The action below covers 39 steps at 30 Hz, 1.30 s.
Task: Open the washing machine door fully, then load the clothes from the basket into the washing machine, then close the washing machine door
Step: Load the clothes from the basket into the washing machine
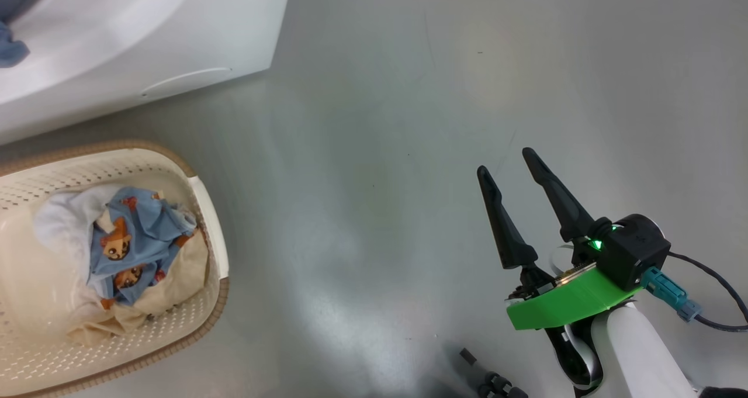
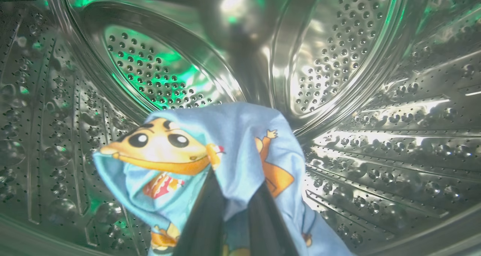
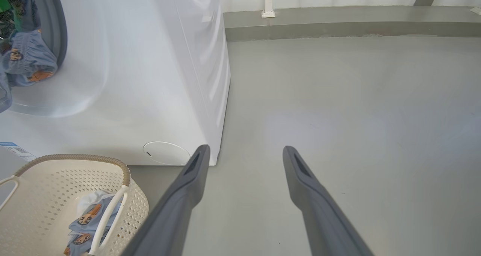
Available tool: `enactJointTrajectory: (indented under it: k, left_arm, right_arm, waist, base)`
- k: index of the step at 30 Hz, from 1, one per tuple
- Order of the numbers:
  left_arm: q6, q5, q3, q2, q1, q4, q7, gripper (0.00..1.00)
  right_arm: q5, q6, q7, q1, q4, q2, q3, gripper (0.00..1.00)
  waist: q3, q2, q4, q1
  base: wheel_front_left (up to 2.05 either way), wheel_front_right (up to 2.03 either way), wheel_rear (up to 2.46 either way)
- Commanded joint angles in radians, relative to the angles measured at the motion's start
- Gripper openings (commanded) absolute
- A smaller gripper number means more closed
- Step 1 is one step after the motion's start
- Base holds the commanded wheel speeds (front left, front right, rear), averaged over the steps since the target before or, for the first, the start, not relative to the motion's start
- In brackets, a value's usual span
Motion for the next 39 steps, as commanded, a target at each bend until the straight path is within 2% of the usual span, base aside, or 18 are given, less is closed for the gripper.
enactJointTrajectory:
  k: [1,2,3,5,8,10,11,12,28,39]
  left_arm:
    - [0.003,0.014,0.000,0.045,-0.029,-0.010,0.005,0.00]
    - [0.001,0.013,-0.003,0.044,-0.036,0.002,0.003,0.05]
    - [0.001,0.011,-0.004,0.043,-0.042,0.016,0.002,0.14]
    - [0.003,0.008,-0.008,0.038,-0.051,0.045,0.007,0.36]
    - [0.007,0.003,-0.012,0.030,-0.063,0.085,0.015,0.51]
    - [0.007,0.000,-0.017,0.024,-0.066,0.106,0.017,0.75]
    - [0.007,-0.002,-0.018,0.019,-0.067,0.117,0.020,0.95]
    - [0.008,-0.005,-0.019,0.016,-0.068,0.125,0.019,1.00]
    - [0.014,-0.036,-0.040,-0.041,-0.046,0.210,-0.016,1.00]
    - [0.000,-0.061,-0.054,-0.097,0.033,0.176,-0.032,1.00]
  right_arm:
    - [-0.007,0.002,-0.005,0.020,-0.017,-0.002,0.022,1.00]
    - [-0.007,0.002,-0.005,0.020,-0.016,-0.002,0.021,1.00]
    - [-0.008,0.002,-0.005,0.019,-0.016,-0.002,0.021,1.00]
    - [-0.008,0.002,-0.005,0.018,-0.016,-0.002,0.019,1.00]
    - [-0.009,0.002,-0.005,0.017,-0.015,-0.001,0.018,1.00]
    - [-0.009,0.002,-0.005,0.016,-0.014,-0.001,0.018,1.00]
    - [-0.009,0.002,-0.005,0.015,-0.014,-0.001,0.018,1.00]
    - [-0.009,0.002,-0.005,0.015,-0.014,-0.001,0.018,1.00]
    - [-0.011,0.002,-0.005,0.014,-0.009,-0.010,0.005,1.00]
    - [-0.015,0.002,-0.005,0.019,-0.010,-0.022,-0.021,1.00]
  waist:
    - [-0.003,-0.0001,0.003,0.0000]
    - [-0.004,-0.0001,0.005,0.0000]
    - [-0.006,-0.0001,0.008,0.0000]
    - [-0.008,-0.0001,0.012,0.0000]
    - [-0.013,-0.0001,0.019,0.0000]
    - [-0.018,-0.0001,0.023,0.0000]
    - [-0.020,-0.0001,0.025,0.0000]
    - [-0.022,-0.0001,0.027,0.0000]
    - [-0.073,-0.0001,0.069,0.0000]
    - [-0.118,-0.0001,0.131,0.0000]
  base:
    - [0.00,0.00,0.00]
    - [0.00,0.00,0.00]
    - [0.00,0.00,0.00]
    - [0.00,0.00,0.00]
    - [0.00,0.00,0.00]
    - [0.00,0.00,0.00]
    - [0.00,0.00,0.00]
    - [0.00,0.00,0.00]
    - [0.00,0.00,0.00]
    - [0.00,0.00,0.00]
